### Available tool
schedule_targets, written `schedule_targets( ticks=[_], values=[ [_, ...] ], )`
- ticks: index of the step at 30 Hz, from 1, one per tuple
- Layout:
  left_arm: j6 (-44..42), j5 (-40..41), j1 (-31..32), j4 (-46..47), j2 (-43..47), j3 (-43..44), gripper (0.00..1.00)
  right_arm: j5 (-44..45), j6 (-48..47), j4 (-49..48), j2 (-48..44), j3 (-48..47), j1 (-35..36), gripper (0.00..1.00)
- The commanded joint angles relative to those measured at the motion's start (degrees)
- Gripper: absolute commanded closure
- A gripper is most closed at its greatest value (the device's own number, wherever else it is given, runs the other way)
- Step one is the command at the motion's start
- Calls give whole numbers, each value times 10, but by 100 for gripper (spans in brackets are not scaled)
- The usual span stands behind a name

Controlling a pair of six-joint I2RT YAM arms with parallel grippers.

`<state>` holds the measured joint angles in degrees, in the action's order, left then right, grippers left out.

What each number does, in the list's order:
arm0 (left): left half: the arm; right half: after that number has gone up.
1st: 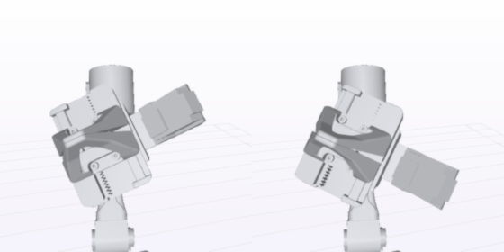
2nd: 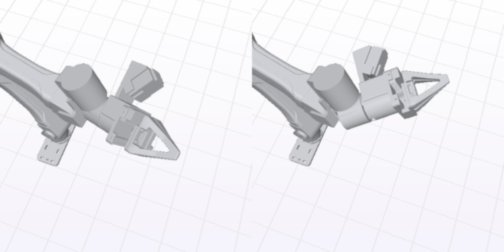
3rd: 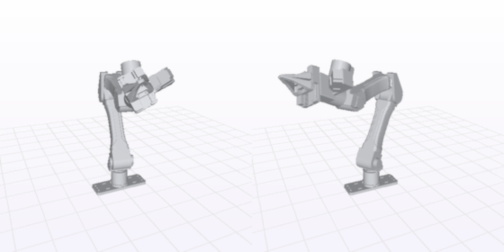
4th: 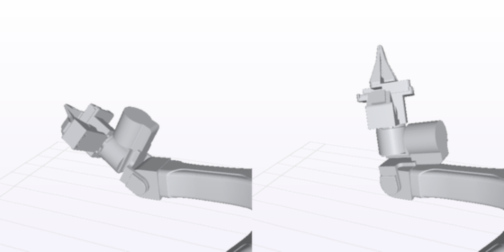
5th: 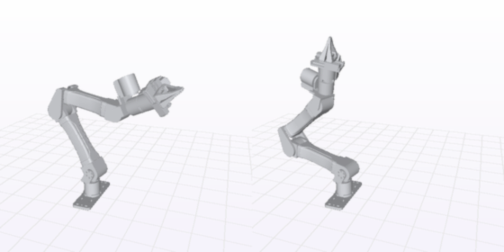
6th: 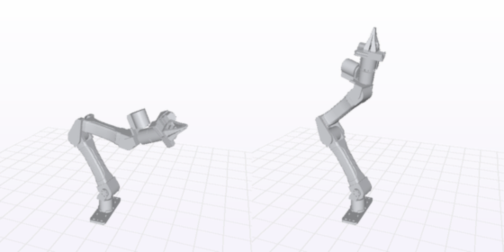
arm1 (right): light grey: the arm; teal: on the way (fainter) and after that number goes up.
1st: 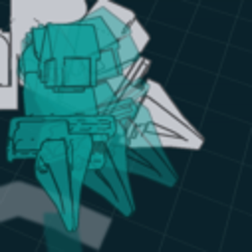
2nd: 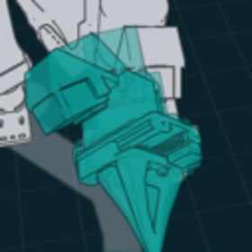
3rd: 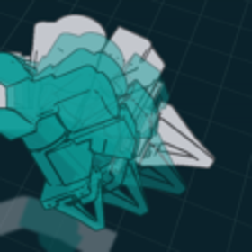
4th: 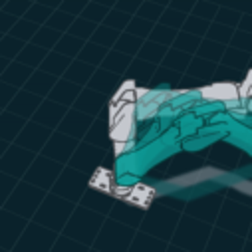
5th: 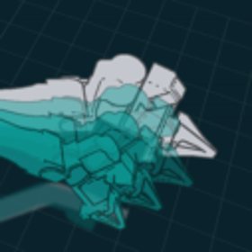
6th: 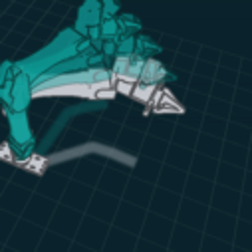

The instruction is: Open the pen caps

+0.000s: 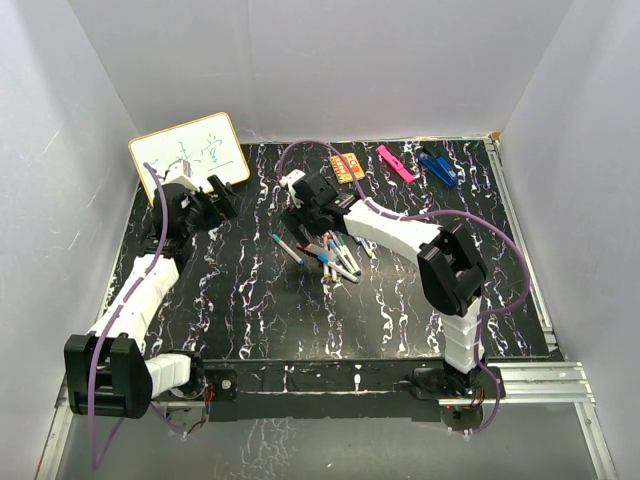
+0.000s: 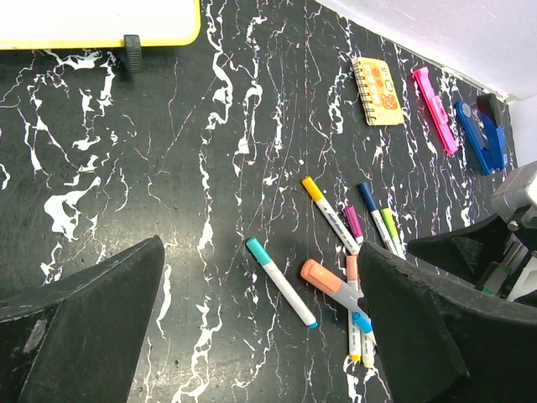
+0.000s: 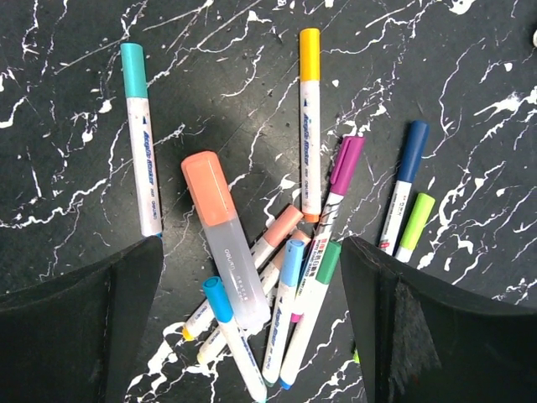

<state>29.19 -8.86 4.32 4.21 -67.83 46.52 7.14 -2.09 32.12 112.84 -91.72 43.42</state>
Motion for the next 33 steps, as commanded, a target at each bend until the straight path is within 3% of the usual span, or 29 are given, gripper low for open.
schedule_targets(
  ticks=[1,5,15,33],
  values=[
    [1,-5,0,-2,15,13,1,10,-25,-5,-7,-30,-1,15],
    [2,2,0,-11,21,11,2,-4,-32,22,29,-69,-2,17],
    [-8,18,-1,-21,29,5,2,-16,-65,57,90,-102,-2,37],
    [-10,21,0,-13,5,10,2,-56,-77,64,114,-97,-2,48]
  ],
)
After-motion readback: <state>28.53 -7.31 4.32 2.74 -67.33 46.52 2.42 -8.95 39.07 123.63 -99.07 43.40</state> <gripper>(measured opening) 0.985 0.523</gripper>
